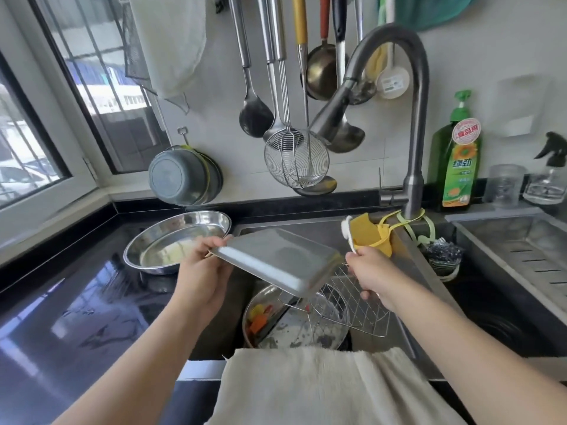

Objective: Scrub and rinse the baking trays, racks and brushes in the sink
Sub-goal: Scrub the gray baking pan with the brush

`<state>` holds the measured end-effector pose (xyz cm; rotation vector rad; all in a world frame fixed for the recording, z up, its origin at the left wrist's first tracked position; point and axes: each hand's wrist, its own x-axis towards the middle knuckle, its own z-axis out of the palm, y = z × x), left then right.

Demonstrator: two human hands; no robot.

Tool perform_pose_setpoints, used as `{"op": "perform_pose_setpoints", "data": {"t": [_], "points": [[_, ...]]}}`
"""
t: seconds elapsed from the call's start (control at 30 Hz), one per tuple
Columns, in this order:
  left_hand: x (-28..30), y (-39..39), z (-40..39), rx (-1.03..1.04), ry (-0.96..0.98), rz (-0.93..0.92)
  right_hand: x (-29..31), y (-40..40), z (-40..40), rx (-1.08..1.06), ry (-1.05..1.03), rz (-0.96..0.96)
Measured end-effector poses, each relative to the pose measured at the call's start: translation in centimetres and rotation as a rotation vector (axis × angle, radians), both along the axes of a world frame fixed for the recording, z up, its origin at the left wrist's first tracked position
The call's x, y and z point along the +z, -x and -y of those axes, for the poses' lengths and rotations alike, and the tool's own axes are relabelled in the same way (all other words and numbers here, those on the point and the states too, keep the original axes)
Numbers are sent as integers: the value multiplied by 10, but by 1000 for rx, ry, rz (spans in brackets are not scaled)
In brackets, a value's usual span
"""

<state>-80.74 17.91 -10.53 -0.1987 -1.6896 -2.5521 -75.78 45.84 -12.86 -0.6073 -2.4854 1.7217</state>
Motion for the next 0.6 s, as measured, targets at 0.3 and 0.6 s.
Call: {"op": "perform_pose_setpoints", "data": {"t": [0.3,0.6], "points": [[-25,30,-31,-187,-304,177,-30,18,-14,-219,479,-72],[-48,50,-40,-7,-304,346,-27,4,-4,18,-248,33]]}}
